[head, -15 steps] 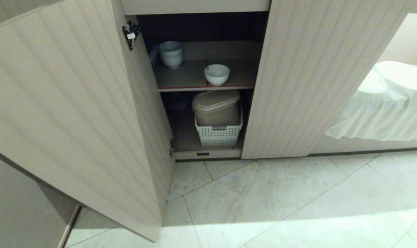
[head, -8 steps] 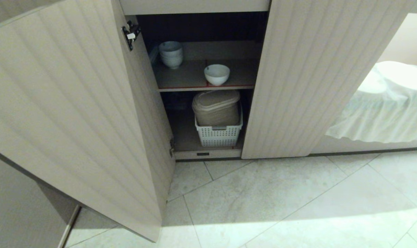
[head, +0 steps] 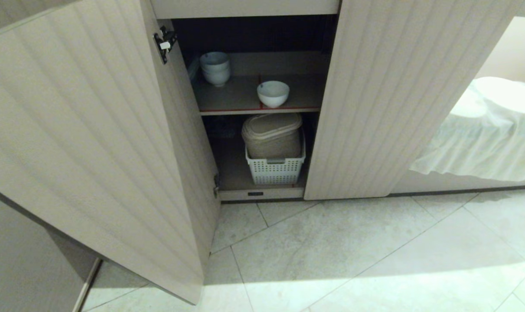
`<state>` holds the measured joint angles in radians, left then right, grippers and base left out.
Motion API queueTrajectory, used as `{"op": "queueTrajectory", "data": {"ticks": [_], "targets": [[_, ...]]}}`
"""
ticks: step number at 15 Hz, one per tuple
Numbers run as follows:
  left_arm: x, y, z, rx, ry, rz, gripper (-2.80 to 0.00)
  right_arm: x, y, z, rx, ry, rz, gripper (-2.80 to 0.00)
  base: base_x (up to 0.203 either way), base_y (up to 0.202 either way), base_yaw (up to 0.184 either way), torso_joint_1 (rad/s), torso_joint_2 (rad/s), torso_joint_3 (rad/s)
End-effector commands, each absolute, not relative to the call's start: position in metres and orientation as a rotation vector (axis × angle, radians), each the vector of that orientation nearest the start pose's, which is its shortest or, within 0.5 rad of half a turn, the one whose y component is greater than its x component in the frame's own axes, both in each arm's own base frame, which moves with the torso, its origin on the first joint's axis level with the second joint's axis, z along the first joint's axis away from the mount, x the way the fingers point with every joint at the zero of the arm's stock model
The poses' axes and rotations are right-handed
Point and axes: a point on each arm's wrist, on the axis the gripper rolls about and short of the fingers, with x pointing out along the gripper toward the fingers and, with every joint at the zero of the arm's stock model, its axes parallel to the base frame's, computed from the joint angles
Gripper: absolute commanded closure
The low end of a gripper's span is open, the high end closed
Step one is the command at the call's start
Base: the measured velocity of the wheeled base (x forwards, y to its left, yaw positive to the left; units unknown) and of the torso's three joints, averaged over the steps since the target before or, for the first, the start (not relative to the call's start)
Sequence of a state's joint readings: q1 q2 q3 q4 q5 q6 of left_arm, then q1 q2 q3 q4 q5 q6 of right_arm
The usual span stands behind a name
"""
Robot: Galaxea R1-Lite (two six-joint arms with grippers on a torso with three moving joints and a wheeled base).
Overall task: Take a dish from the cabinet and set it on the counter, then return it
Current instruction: Take the bowl from the cabinet
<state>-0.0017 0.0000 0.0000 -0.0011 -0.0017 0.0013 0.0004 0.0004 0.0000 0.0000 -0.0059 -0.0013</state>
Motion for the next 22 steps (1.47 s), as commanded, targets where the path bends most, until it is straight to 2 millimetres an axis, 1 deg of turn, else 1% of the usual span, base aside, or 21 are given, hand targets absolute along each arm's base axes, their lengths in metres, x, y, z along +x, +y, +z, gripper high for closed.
{"op": "queueTrajectory", "data": {"ticks": [1, 14, 16, 22], "targets": [[-0.0228, 0.0000, 0.0756, 0.000, -0.002, -0.003, 0.00, -0.0228, -0.0001, 0.0755, -0.002, 0.000, -0.006, 0.00, 0.000, 0.000, 0.000, 0.000, 0.00, 0.000], [-0.0228, 0.0000, 0.0756, 0.000, -0.002, -0.003, 0.00, -0.0228, -0.0001, 0.0755, -0.002, 0.000, -0.006, 0.00, -0.001, -0.004, 0.000, 0.000, 0.00, 0.000], [-0.0228, 0.0000, 0.0756, 0.000, -0.002, -0.003, 0.00, -0.0228, -0.0001, 0.0753, -0.002, 0.001, -0.006, 0.00, -0.001, -0.120, 0.002, 0.002, 0.00, 0.000], [-0.0228, 0.0000, 0.0756, 0.000, -0.002, -0.002, 0.00, -0.0228, -0.0001, 0.0754, -0.002, 0.000, -0.006, 0.00, 0.000, -0.195, 0.001, 0.003, 0.00, 0.002]]}}
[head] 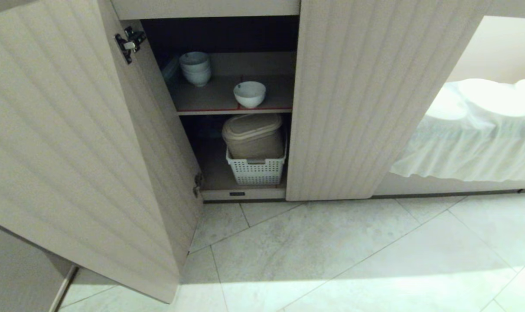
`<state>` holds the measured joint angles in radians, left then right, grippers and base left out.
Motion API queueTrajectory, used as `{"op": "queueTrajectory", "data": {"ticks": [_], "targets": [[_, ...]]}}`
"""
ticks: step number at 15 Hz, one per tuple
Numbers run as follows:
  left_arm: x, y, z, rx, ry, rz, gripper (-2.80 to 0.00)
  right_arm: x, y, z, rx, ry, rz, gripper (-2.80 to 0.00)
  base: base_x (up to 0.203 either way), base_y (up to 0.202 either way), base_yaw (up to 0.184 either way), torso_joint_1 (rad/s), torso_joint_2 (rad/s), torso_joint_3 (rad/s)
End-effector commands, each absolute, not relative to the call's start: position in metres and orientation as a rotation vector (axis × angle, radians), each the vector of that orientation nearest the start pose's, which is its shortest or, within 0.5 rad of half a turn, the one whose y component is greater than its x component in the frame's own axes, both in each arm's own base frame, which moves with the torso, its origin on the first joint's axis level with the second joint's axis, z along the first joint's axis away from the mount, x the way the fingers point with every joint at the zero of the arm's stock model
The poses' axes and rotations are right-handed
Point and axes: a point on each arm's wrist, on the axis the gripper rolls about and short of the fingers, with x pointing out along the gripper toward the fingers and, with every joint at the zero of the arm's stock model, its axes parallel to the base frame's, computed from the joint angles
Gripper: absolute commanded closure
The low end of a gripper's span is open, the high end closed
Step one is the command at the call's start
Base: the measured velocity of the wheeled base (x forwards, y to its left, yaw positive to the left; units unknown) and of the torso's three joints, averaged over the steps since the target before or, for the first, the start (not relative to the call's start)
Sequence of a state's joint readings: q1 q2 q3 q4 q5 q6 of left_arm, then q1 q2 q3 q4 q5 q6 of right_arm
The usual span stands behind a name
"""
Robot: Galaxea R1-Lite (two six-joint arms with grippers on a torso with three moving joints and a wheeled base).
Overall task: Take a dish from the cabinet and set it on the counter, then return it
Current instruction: Take the bowl from the cabinet
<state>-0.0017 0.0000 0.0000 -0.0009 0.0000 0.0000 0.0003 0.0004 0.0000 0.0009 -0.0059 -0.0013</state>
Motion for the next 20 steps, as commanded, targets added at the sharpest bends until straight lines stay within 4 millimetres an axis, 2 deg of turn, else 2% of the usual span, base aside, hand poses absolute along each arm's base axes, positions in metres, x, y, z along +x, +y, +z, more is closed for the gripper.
{"op": "queueTrajectory", "data": {"ticks": [1, 15, 20], "targets": [[-0.0228, 0.0000, 0.0756, 0.000, -0.002, -0.002, 0.00, -0.0228, -0.0002, 0.0755, -0.002, 0.000, -0.005, 0.00, 0.000, -0.194, -0.001, 0.006, 0.00, 0.005], [-0.0228, 0.0000, 0.0756, 0.001, -0.002, -0.003, 0.00, -0.0228, -0.0001, 0.0754, -0.002, 0.001, -0.006, 0.00, 0.000, -0.195, 0.001, 0.003, 0.00, 0.001], [-0.0228, 0.0000, 0.0756, 0.000, -0.002, -0.003, 0.00, -0.0228, -0.0002, 0.0755, -0.002, 0.000, -0.005, 0.00, -0.001, -0.051, -0.009, 0.001, 0.00, 0.002]]}}
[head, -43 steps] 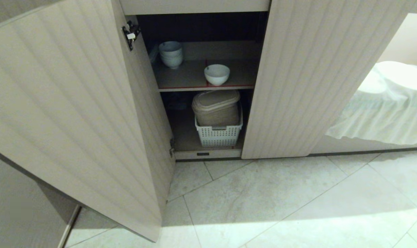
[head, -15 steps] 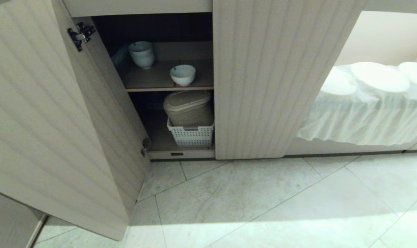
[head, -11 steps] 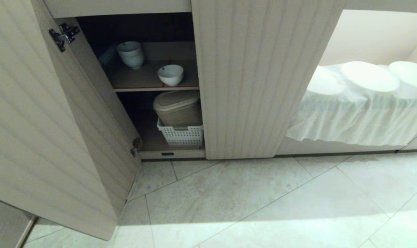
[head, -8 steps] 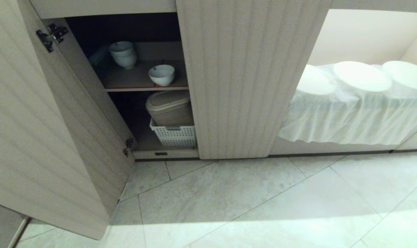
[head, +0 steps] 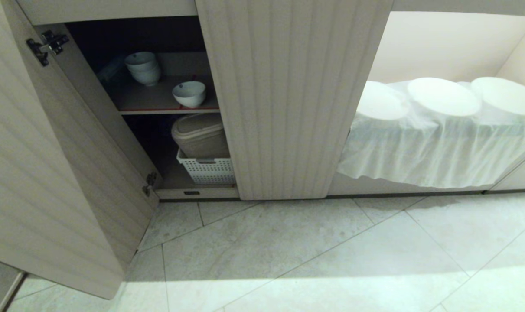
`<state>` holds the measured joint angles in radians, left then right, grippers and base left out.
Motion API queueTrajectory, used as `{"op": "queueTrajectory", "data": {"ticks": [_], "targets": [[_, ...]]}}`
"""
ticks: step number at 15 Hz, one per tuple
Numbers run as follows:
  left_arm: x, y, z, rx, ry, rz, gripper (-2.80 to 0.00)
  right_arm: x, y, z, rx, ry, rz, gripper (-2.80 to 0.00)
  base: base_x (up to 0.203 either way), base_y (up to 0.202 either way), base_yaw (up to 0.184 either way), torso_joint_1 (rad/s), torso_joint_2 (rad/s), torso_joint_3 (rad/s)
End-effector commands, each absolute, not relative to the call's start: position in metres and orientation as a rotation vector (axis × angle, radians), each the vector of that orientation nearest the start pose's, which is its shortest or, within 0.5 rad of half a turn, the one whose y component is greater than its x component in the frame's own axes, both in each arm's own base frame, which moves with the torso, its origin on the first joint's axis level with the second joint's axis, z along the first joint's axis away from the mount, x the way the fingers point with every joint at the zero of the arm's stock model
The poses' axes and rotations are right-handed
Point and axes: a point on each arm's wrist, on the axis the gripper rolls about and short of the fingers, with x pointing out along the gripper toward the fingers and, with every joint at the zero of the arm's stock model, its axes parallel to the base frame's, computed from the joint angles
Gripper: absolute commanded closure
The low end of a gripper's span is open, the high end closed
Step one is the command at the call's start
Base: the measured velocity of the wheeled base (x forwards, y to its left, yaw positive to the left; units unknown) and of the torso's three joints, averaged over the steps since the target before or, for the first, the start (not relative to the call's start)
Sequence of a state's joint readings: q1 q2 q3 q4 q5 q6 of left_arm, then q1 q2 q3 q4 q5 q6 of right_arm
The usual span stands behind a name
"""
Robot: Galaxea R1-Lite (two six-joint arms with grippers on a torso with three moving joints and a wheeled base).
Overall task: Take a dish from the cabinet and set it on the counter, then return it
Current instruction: Take the bowl from the cabinet
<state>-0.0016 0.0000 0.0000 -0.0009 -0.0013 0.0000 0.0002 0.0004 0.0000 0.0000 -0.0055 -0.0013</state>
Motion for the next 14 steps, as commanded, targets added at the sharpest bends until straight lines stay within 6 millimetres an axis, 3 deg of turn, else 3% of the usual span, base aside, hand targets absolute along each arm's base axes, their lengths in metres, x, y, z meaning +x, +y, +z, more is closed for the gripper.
{"op": "queueTrajectory", "data": {"ticks": [1, 14], "targets": [[-0.0228, 0.0000, 0.0756, 0.000, -0.002, -0.003, 0.00, -0.0228, -0.0002, 0.0755, -0.002, 0.000, -0.005, 0.00, 0.000, 0.000, 0.000, 0.000, 0.00, 0.000], [-0.0228, 0.0000, 0.0756, 0.000, -0.002, -0.003, 0.00, -0.0228, -0.0002, 0.0755, -0.002, 0.000, -0.005, 0.00, 0.000, 0.000, 0.000, 0.000, 0.00, 0.000]]}}
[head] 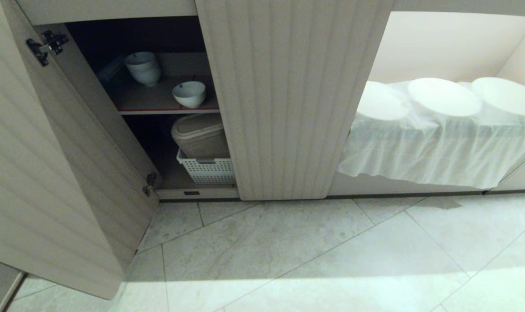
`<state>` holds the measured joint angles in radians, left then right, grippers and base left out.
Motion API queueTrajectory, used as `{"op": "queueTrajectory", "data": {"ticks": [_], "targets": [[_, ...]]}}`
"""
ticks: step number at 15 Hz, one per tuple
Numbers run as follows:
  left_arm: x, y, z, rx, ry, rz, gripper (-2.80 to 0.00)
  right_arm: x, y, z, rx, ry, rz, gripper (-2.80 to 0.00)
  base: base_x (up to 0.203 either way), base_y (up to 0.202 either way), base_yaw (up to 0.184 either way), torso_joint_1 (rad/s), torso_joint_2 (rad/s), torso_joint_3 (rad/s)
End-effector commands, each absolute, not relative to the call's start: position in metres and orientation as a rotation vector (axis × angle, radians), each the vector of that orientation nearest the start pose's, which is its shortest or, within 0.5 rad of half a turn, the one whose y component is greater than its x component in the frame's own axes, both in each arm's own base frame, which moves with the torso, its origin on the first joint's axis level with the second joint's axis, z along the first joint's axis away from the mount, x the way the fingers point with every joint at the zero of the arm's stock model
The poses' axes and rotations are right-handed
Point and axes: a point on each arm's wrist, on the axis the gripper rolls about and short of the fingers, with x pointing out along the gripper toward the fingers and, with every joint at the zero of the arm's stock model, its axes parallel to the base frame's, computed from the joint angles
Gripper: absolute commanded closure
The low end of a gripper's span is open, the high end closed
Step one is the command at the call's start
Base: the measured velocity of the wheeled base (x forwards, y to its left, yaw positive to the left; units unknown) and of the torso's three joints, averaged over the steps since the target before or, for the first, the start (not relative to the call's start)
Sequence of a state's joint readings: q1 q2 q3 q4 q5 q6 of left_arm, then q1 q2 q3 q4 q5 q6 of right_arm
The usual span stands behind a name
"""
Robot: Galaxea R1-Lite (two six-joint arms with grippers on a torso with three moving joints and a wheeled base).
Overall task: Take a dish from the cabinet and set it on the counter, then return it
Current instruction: Take the bowl from the cabinet
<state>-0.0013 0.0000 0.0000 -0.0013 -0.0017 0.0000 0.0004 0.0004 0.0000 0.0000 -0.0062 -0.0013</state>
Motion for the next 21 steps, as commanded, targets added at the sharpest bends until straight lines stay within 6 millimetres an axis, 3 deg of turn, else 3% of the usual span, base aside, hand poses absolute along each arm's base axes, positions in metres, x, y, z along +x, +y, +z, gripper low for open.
{"op": "queueTrajectory", "data": {"ticks": [1, 8, 21], "targets": [[-0.0228, 0.0000, 0.0756, 0.000, -0.002, -0.003, 0.00, -0.0228, -0.0001, 0.0755, -0.002, 0.000, -0.006, 0.00, 0.000, 0.000, 0.000, 0.000, 0.00, 0.000], [-0.0228, 0.0000, 0.0755, 0.003, 0.000, -0.002, 0.00, -0.0228, -0.0001, 0.0755, -0.002, 0.000, -0.006, 0.00, 0.010, 0.000, -0.001, 0.001, 0.00, 0.000], [-0.0228, 0.0000, 0.0755, 0.002, 0.000, -0.002, 0.00, -0.0228, -0.0001, 0.0755, -0.002, 0.000, -0.006, 0.00, 0.194, 0.000, 0.001, 0.003, 0.00, 0.001]]}}
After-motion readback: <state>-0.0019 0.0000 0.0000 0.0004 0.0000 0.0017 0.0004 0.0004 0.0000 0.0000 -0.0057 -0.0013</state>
